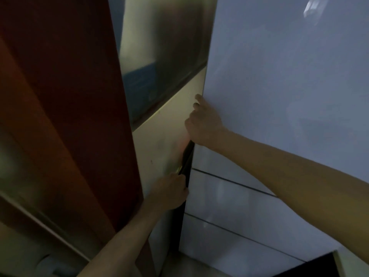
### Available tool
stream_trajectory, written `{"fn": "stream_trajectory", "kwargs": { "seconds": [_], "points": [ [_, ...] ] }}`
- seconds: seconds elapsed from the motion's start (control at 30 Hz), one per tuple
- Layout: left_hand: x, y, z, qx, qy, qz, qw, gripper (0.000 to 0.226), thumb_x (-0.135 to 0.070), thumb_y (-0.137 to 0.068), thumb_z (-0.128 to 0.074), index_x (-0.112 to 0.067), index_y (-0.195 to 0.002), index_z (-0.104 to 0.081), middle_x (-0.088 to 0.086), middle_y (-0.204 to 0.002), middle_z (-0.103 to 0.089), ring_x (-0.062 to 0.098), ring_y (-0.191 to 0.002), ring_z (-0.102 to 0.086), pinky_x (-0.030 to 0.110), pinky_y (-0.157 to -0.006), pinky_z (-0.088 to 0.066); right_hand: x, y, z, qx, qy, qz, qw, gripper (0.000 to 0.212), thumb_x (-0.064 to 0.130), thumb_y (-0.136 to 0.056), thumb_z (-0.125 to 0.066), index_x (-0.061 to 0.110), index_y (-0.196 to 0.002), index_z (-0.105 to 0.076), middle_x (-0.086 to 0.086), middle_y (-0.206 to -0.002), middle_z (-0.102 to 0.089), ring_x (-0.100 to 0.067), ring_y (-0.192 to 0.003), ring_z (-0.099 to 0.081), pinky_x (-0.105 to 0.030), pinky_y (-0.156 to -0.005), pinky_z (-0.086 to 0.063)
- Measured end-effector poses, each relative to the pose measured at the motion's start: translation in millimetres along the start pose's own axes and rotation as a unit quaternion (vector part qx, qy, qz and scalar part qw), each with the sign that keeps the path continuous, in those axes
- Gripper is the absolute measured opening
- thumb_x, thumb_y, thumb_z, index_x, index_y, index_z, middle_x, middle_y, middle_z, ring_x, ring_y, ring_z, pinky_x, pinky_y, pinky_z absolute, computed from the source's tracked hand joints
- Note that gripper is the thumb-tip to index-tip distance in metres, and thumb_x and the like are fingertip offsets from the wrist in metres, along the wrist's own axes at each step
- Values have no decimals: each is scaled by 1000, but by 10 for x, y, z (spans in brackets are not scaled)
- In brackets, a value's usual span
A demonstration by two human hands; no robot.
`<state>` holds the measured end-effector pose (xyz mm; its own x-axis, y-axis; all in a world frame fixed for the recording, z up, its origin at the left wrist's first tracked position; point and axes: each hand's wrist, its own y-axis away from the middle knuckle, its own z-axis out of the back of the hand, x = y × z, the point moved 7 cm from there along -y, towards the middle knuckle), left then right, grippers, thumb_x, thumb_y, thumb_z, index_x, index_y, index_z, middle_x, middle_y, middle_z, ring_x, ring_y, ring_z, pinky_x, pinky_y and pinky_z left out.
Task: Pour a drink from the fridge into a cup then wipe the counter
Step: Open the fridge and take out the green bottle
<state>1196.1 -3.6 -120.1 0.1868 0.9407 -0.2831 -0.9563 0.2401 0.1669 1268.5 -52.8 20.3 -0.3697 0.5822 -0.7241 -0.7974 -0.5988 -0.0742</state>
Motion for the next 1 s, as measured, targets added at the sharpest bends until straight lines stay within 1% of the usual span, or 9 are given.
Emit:
{"fn": "stream_trajectory", "kwargs": {
  "seconds": [0.13,0.27,0.43,0.5,0.6,0.67,0.77,0.9,1.0],
  "points": [
    [-50,32,38,-51,43,13,998,27,-31,-98,-44,-9,-102,-59,7,-103,-62,25,-91,-60,28,-67,-38,76,69,11,-16,12,21,1000,36,24,-96,-42,13,-62,-40,-5,-86,-67,-25,-93,-52,-40,-104,-26],
    [-138,81,-46,-47,63,13,997,25,-26,-95,-43,-7,-99,-59,8,-103,-62,24,-90,-60,29,-69,-42,63,134,-14,3,40,27,999,40,26,-97,-43,11,-60,-35,-5,-92,-68,-26,-98,-52,-41,-108,-24],
    [-177,213,-93,-53,81,22,995,25,-30,-98,-43,-10,-104,-56,2,-108,-58,21,-97,-57,28,-73,-41,104,181,100,8,-2,20,1000,26,28,-99,-40,16,-87,-60,-5,-100,-68,-28,-108,-53,-44,-114,-18],
    [-142,282,-119,-57,102,34,993,22,-31,-98,-43,-12,-104,-53,1,-107,-56,19,-97,-56,28,-77,-42,167,270,190,-6,-22,28,999,27,29,-99,-44,16,-85,-63,-3,-98,-68,-26,-107,-54,-44,-114,-17],
    [-125,491,-115,-82,207,67,973,31,-29,-97,-47,-14,-124,-50,-3,-119,-56,14,-103,-55,24,-80,-41,300,511,389,-42,-48,55,996,24,29,-99,-48,16,-89,-66,-2,-99,-70,-25,-107,-54,-42,-114,-17],
    [-155,702,-51,-132,273,76,950,34,-22,-97,-51,-15,-130,-47,-12,-108,-53,3,-88,-55,15,-71,-40,413,684,513,-70,-71,71,992,19,24,-97,-51,15,-91,-67,-3,-101,-70,-25,-109,-54,-39,-114,-17],
    [-226,1008,-2,-195,301,66,931,34,-15,-97,-53,-16,-130,-49,-20,-93,-47,-8,-74,-47,5,-59,-36,532,1011,799,-143,-144,92,975,22,13,-76,-72,11,-58,-60,-7,-71,-70,-26,-78,-62,-38,-96,-24],
    [-344,1308,-147,-167,314,44,934,46,-24,-93,-58,-23,-137,-44,-11,-132,-55,5,-118,-52,21,-90,-48,681,1401,1004,-186,-183,76,962,34,11,-75,-62,9,-47,-42,-6,-54,-62,-24,-60,-50,-37,-86,-25],
    [-411,1560,-250,-162,317,27,934,46,-25,-90,-58,-30,-134,-43,-13,-134,-52,7,-126,-49,37,-100,-49,829,1653,1162,-168,-208,92,959,39,16,-87,-50,15,-51,-36,-3,-55,-51,-22,-65,-44,-40,-97,-26]
  ]
}}
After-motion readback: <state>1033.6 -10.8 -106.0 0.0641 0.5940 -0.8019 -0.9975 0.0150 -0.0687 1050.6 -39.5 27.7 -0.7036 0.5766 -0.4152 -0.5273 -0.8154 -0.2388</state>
